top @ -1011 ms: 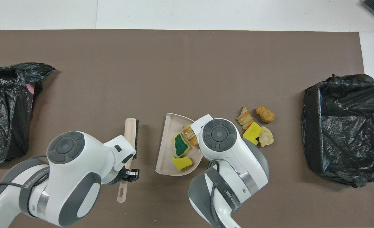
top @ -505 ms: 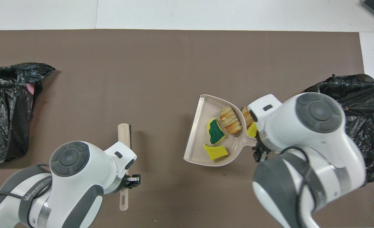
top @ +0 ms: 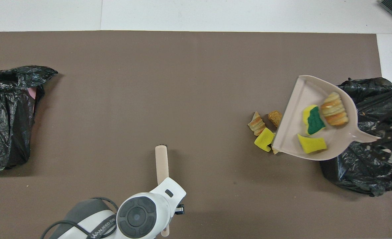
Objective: Sweep and dump trash in bin
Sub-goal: 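Carry the loaded dustpan over the nearer black bag with the right gripper, then tip the dustpan into the black bag with the right gripper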
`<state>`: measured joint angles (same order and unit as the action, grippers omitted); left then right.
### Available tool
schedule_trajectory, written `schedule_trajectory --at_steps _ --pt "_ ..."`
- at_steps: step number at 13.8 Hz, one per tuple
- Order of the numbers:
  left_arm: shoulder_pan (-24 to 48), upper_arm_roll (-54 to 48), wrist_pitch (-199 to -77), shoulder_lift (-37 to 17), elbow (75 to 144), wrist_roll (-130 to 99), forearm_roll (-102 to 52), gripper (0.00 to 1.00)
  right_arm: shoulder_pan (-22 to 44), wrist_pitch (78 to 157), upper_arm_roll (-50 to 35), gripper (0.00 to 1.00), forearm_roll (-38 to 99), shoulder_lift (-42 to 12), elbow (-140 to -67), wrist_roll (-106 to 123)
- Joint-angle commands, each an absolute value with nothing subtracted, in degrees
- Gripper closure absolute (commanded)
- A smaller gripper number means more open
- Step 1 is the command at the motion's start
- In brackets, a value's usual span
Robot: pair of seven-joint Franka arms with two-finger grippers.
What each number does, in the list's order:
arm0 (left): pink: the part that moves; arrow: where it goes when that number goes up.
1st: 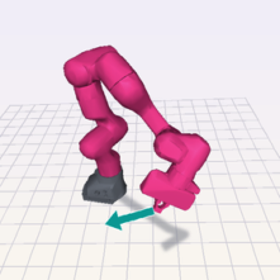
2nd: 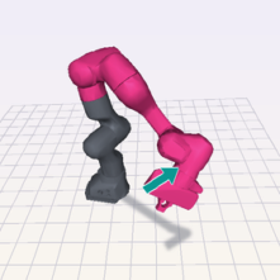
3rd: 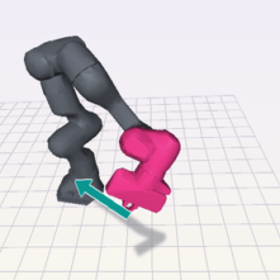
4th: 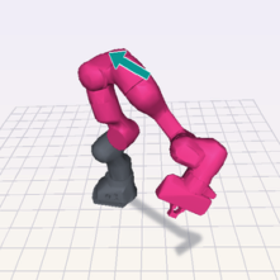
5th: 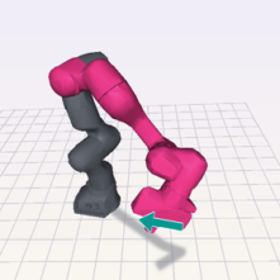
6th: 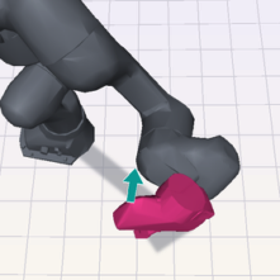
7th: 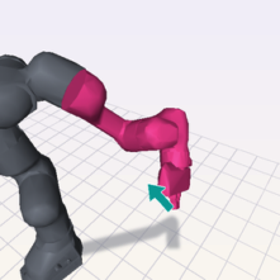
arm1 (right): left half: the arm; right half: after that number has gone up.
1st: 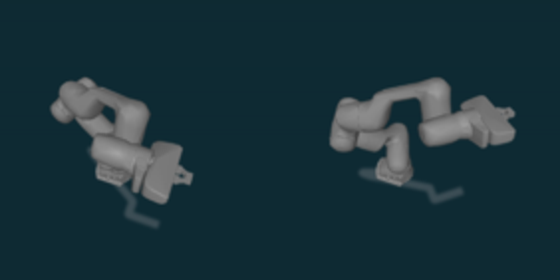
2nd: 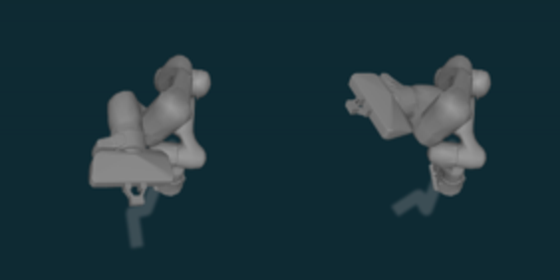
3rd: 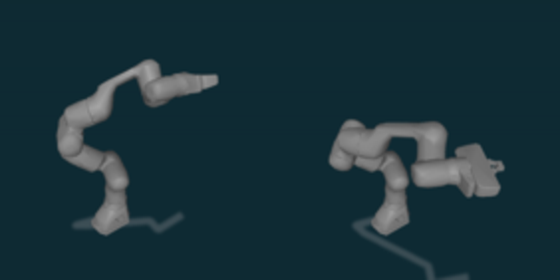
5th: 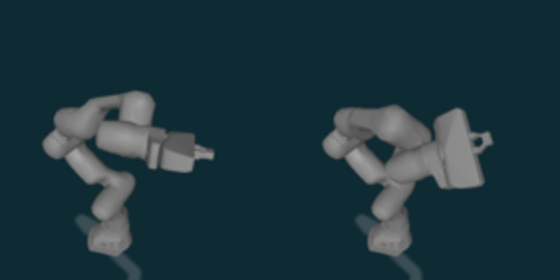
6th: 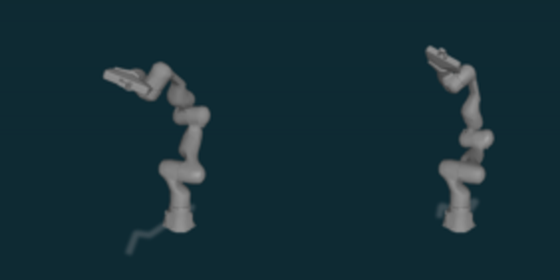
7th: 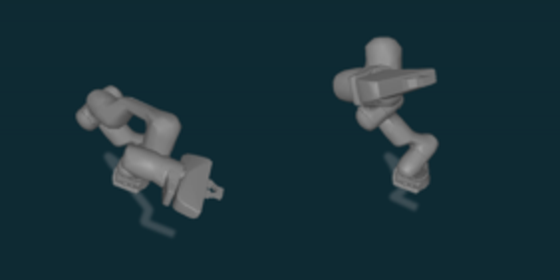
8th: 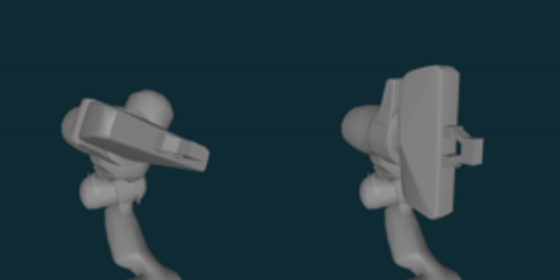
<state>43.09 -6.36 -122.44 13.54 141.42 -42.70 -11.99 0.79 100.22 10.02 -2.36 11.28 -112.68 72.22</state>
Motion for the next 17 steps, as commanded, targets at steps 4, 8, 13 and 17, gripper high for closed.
schedule_trajectory --at_steps 4,8,13,17 --pt "52.0 -5.5 -131.2 8.8 142.1 -49.6 -13.5 1.0 -15.1 109.9 9.3 1.0 -13.2 7.1 -110.9 85.2" --pt "56.0 -5.6 -135.1 4.1 141.9 -49.6 -15.9 1.0 -8.3 111.9 8.5 1.0 -35.2 6.7 -111.7 85.9" --pt "55.4 -5.5 -134.4 3.7 140.1 -49.7 -17.3 0.97 -6.9 114.7 8.4 1.0 -46.3 6.7 -116.0 86.3" --pt "54.4 -5.5 -133.9 2.2 138.3 -49.2 -22.2 0.88 -4.0 113.7 8.4 1.0 -51.4 6.9 -115.9 86.2"
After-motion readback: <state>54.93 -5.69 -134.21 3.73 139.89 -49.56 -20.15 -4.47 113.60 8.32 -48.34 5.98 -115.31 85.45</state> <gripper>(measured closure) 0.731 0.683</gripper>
